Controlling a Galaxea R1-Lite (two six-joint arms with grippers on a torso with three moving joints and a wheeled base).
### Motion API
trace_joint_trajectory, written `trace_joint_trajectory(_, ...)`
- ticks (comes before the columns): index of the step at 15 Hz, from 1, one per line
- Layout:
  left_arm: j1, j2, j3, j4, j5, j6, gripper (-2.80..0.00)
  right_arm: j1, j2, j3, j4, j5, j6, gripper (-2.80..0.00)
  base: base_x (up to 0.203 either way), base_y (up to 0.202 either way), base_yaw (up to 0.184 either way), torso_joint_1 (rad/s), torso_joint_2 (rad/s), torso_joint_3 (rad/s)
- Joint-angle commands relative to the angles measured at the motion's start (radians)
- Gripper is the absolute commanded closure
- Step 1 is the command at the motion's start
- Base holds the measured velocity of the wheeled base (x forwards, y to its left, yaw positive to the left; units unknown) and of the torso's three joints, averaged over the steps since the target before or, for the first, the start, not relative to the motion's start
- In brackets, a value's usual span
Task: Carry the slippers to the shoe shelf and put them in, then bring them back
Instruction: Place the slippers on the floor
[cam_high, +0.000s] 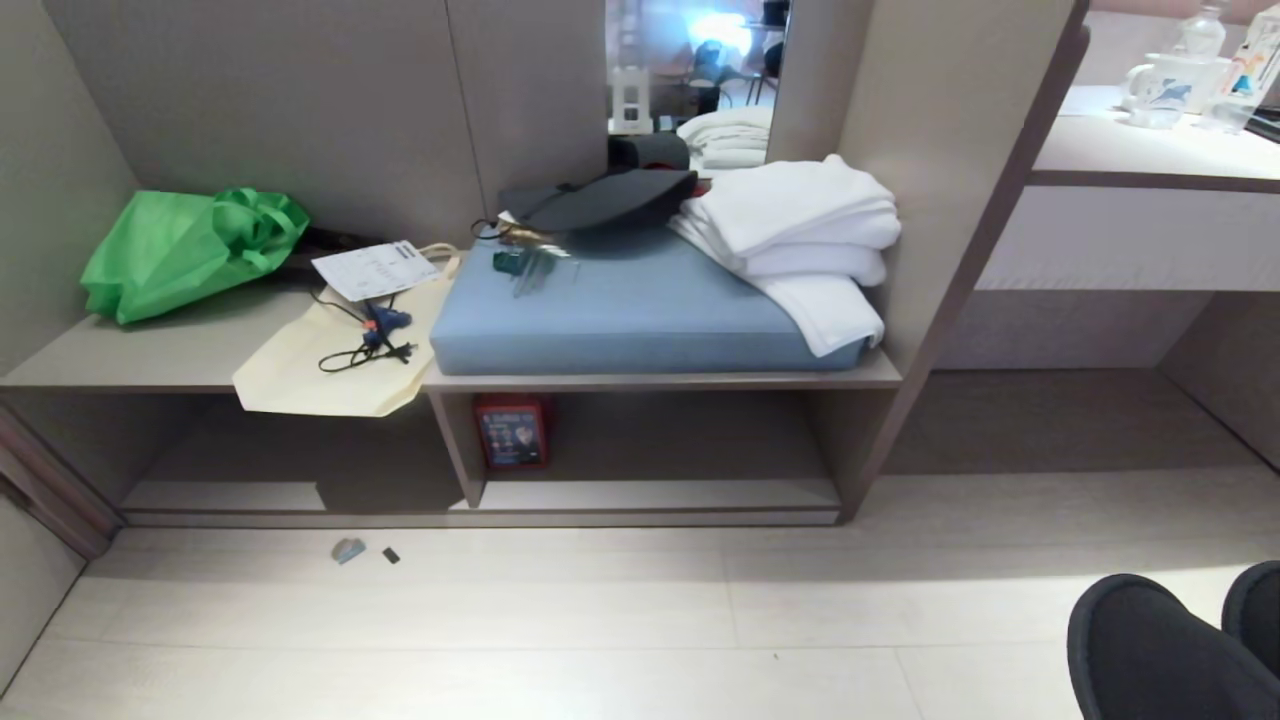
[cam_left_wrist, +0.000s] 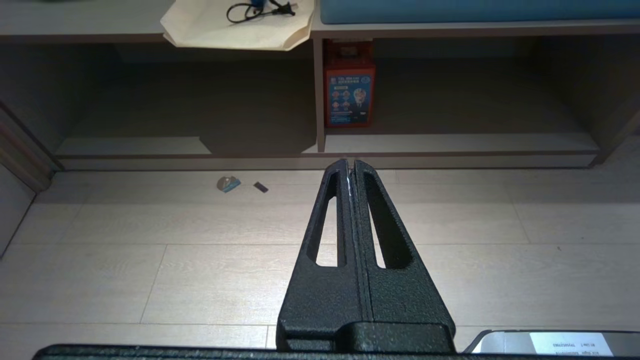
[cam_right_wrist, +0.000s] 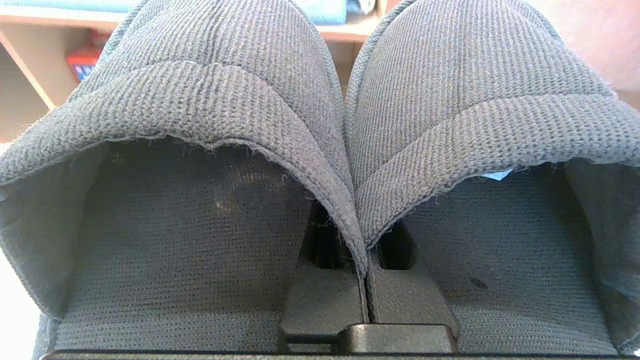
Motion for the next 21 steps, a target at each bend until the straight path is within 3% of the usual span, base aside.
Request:
trace_joint_trajectory(1, 0.000, 0.000, 0.000, -0.001, 0.000, 0.000, 0.00, 0.000, 0.001, 0.000, 0.000, 0.000, 0.000, 0.00, 0.000, 0.000, 0.000, -0.004, 0.01, 0.187)
trace_joint_trajectory(10, 0.000, 0.000, 0.000, -0.002, 0.000, 0.003, 0.00, 0.000, 0.001, 0.000, 0.000, 0.000, 0.000, 0.00, 0.000, 0.000, 0.000, 0.001, 0.00, 0.194)
trace_joint_trajectory(21, 0.000, 0.000, 0.000, -0.002, 0.000, 0.006, 0.00, 0.000, 0.001, 0.000, 0.000, 0.000, 0.000, 0.00, 0.000, 0.000, 0.000, 0.001, 0.00, 0.014)
